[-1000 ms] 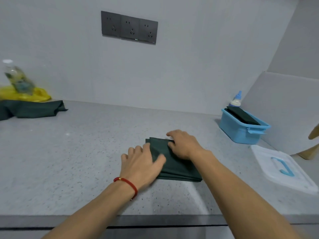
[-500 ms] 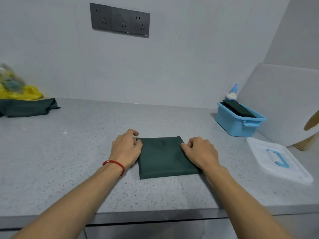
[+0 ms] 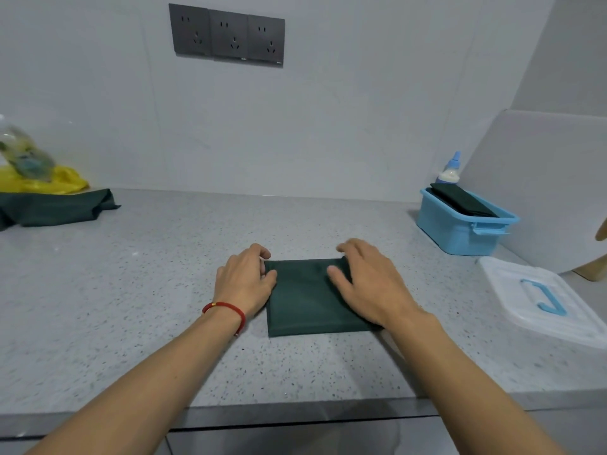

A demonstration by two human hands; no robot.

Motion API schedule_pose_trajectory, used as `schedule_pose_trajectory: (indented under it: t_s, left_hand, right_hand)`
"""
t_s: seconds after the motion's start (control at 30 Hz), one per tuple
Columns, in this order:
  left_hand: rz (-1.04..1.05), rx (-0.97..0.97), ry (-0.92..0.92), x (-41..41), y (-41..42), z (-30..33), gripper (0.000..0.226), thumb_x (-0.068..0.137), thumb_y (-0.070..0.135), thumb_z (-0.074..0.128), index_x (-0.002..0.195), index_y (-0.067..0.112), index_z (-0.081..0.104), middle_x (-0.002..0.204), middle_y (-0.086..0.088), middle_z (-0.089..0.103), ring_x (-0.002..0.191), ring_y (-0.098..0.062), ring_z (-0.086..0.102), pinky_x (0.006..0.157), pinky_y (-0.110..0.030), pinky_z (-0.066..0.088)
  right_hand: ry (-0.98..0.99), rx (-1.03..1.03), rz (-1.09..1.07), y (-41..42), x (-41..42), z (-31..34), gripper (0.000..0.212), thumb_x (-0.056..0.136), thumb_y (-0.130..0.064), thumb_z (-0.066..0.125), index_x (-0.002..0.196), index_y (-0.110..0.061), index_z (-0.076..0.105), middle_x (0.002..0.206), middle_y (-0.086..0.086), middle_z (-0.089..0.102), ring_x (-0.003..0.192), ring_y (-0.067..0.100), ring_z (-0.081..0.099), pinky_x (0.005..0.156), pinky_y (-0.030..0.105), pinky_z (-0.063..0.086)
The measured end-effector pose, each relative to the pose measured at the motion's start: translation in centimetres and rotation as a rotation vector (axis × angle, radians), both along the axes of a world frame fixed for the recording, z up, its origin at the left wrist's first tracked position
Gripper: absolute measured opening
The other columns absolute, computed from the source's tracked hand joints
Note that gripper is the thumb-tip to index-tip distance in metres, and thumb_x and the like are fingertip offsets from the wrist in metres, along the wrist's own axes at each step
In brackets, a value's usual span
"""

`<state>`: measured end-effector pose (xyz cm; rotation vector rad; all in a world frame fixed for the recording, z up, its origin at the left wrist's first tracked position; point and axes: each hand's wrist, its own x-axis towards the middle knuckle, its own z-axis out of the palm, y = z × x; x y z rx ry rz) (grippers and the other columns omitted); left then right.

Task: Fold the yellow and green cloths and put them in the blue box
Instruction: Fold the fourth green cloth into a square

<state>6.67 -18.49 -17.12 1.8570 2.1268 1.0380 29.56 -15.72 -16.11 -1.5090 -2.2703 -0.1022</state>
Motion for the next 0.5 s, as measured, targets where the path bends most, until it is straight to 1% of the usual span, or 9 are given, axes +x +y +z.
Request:
schedule_pose_trajectory:
  t_s: [0.03, 0.07, 0.1, 0.17, 0.23, 0.3, 0.37, 0.43, 0.5]
  left_hand:
    - [0.002, 0.001, -0.002, 0.0, 0.0, 0.0, 0.025, 0.094, 0.024, 0.065, 0.118, 0.023, 0.056, 0.089, 0.007, 0.061, 0.090, -0.018, 0.058, 0.090, -0.044, 0.048]
    - [0.002, 0.002, -0.004, 0.0, 0.1, 0.0, 0.025, 0.094, 0.024, 0.065, 0.118, 0.024, 0.056, 0.088, 0.008, 0.061, 0.090, -0.018, 0.058, 0.090, -0.044, 0.048]
    - [0.003, 0.004, -0.009, 0.0, 0.1, -0.1, 0.025, 0.094, 0.023, 0.065, 0.117, 0.024, 0.056, 0.087, 0.008, 0.061, 0.088, -0.017, 0.058, 0.089, -0.044, 0.048]
    - [0.000, 0.008, -0.030, 0.0, 0.0, -0.2, 0.024, 0.093, 0.020, 0.066, 0.115, 0.023, 0.057, 0.085, 0.008, 0.062, 0.085, -0.016, 0.059, 0.087, -0.043, 0.050]
    - [-0.003, -0.010, -0.064, -0.3, 0.0, 0.1, 0.024, 0.093, 0.018, 0.066, 0.115, 0.021, 0.058, 0.086, 0.007, 0.064, 0.085, -0.015, 0.061, 0.085, -0.041, 0.051]
    - [0.006, -0.043, -0.029, -0.2, 0.1, 1.0, 0.028, 0.095, 0.019, 0.063, 0.122, 0.019, 0.056, 0.098, 0.002, 0.068, 0.094, -0.019, 0.062, 0.085, -0.039, 0.051]
    - [-0.012, 0.046, 0.190, 0.8, 0.2, 2.1, 0.032, 0.098, 0.025, 0.056, 0.129, 0.017, 0.054, 0.120, -0.004, 0.066, 0.111, -0.024, 0.059, 0.093, -0.040, 0.048]
    - [-0.137, 0.144, 0.389, 3.1, 0.0, 2.6, 0.037, 0.101, 0.030, 0.045, 0.135, 0.017, 0.054, 0.138, -0.003, 0.058, 0.127, -0.021, 0.050, 0.106, -0.040, 0.037]
    - [-0.239, 0.033, 0.505, 5.3, -0.2, 1.8, 0.051, 0.105, 0.039, 0.030, 0.148, 0.015, 0.044, 0.158, -0.004, 0.040, 0.146, -0.019, 0.032, 0.120, -0.043, 0.023]
  right_hand:
    - [-0.067, -0.090, 0.093, 0.1, -0.1, -0.3, 0.065, 0.104, -0.060, 0.027, 0.157, -0.023, 0.031, 0.166, 0.000, 0.023, 0.154, 0.020, 0.018, 0.125, 0.045, 0.018]
    - [-0.126, -0.193, 0.138, 0.1, -0.2, -0.8, 0.069, 0.103, -0.063, 0.022, 0.162, -0.027, 0.019, 0.171, -0.005, 0.007, 0.157, 0.015, 0.001, 0.128, 0.046, 0.003]
    - [-0.156, -0.286, 0.145, 0.3, -0.2, -1.3, 0.071, 0.102, -0.066, 0.017, 0.163, -0.030, 0.010, 0.171, -0.008, -0.002, 0.157, 0.013, -0.009, 0.127, 0.046, -0.005]
    - [-0.158, -0.374, 0.125, 0.6, -0.2, -2.1, 0.073, 0.100, -0.070, 0.010, 0.163, -0.033, 0.000, 0.170, -0.011, -0.009, 0.155, 0.010, -0.015, 0.126, 0.047, -0.009]
    - [-0.180, -0.376, 0.113, 0.8, -0.3, -2.2, 0.074, 0.099, -0.071, 0.008, 0.163, -0.034, -0.003, 0.170, -0.012, -0.011, 0.155, 0.010, -0.016, 0.126, 0.048, -0.009]
    - [-0.194, -0.377, 0.110, 0.8, -0.4, -2.1, 0.075, 0.099, -0.072, 0.007, 0.162, -0.034, -0.004, 0.169, -0.012, -0.012, 0.155, 0.010, -0.017, 0.126, 0.049, -0.010]
    - [-0.191, -0.373, 0.103, 0.7, -0.4, -2.0, 0.075, 0.098, -0.072, 0.007, 0.162, -0.035, -0.003, 0.169, -0.012, -0.012, 0.155, 0.010, -0.017, 0.126, 0.050, -0.010]
    - [-0.187, -0.381, 0.099, 0.7, -0.3, -2.2, 0.074, 0.099, -0.071, 0.007, 0.162, -0.035, -0.004, 0.169, -0.012, -0.013, 0.154, 0.009, -0.017, 0.125, 0.050, -0.011]
    - [-0.192, -0.383, 0.102, 0.7, -0.4, -2.2, 0.070, 0.101, -0.067, 0.007, 0.162, -0.035, -0.006, 0.168, -0.013, -0.015, 0.154, 0.009, -0.018, 0.125, 0.049, -0.012]
